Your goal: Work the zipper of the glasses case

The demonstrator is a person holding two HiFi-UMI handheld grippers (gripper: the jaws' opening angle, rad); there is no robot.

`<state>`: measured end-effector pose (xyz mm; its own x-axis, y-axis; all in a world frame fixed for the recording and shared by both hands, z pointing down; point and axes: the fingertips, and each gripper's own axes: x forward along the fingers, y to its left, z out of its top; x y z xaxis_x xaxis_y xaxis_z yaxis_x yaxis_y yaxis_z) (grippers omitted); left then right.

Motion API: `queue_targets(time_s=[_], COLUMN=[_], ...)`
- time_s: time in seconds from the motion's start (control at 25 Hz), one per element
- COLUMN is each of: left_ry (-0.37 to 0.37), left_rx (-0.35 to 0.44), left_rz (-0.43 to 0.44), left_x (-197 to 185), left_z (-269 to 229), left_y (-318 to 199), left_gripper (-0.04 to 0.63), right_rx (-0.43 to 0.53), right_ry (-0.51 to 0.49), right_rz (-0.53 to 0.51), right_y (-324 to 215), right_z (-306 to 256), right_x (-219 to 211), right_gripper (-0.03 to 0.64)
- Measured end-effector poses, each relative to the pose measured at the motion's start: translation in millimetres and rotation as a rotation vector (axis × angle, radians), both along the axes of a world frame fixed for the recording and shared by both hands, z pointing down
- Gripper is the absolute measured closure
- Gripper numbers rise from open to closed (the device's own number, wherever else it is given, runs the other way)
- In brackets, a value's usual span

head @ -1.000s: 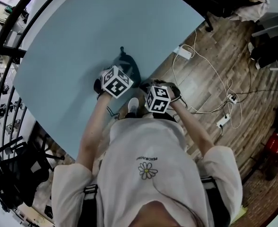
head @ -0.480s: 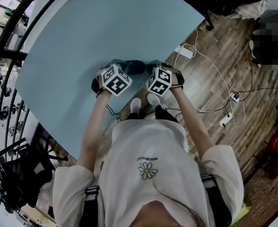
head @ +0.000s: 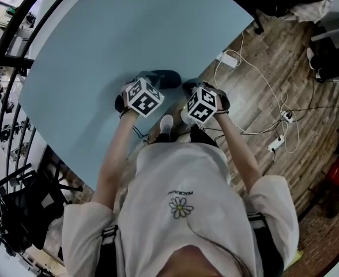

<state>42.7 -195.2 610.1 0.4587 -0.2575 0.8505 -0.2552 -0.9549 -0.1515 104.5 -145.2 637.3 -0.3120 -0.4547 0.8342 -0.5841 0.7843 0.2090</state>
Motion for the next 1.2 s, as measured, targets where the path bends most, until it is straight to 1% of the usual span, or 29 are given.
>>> queue_targets(time_s=[0.12, 0.28, 0.4, 0.6, 0.68, 0.8, 0.88, 0.96, 1.0, 1.04, 1.12, 1.2], left_ry=[0.001, 0.001, 0.008, 0.007, 0.017, 0.043, 0.045, 0.048, 0.061, 0.085, 0.161, 0.252], left_rx=[-0.008, 0.007, 0.004, 0.003, -0.008, -0.041, -0.041, -0.034, -0.023, -0.007, 0.029, 0.079], left_rz=[-0.002, -0.004, -0.003, 0.003, -0.009, -0.051, -0.063, -0.077, -0.094, -0.12, -0.177, -0.226], left_x=[1, 2, 1, 1, 3, 5, 6, 6, 6, 6, 10, 18], left_z=[0, 0, 1, 4, 3, -1, -2, -4, -8, -16, -41, -76], left_y=[0, -1, -2, 3, 0, -7, -10, -13, -17, -22, -36, -53], left_gripper=[0.581, 0.581, 0.581, 0.581, 0.581, 0.581, 0.58, 0.58, 0.58, 0.58, 0.58, 0.58], right_rx=[-0.014, -0.029, -0.029, -0.049, -0.065, -0.073, -0.048, 0.0, 0.028, 0.056, 0.12, 0.223], right_ry=[-0.026, -0.063, -0.074, -0.093, -0.115, -0.142, -0.15, -0.152, -0.154, -0.157, -0.16, -0.158], right_rz=[0.029, 0.073, 0.103, 0.118, 0.126, 0.145, 0.174, 0.221, 0.242, 0.257, 0.269, 0.283], right_y=[9, 12, 11, 15, 11, 4, -2, -12, -19, -27, -46, -68], right_z=[0, 1, 2, 7, 7, 1, -5, -16, -24, -34, -60, -95], right_x=[-10, -24, -26, -24, -21, -14, -4, 12, 20, 28, 43, 57], right_gripper=[0.609, 0.607, 0.607, 0.607, 0.607, 0.607, 0.607, 0.601, 0.601, 0.599, 0.598, 0.598])
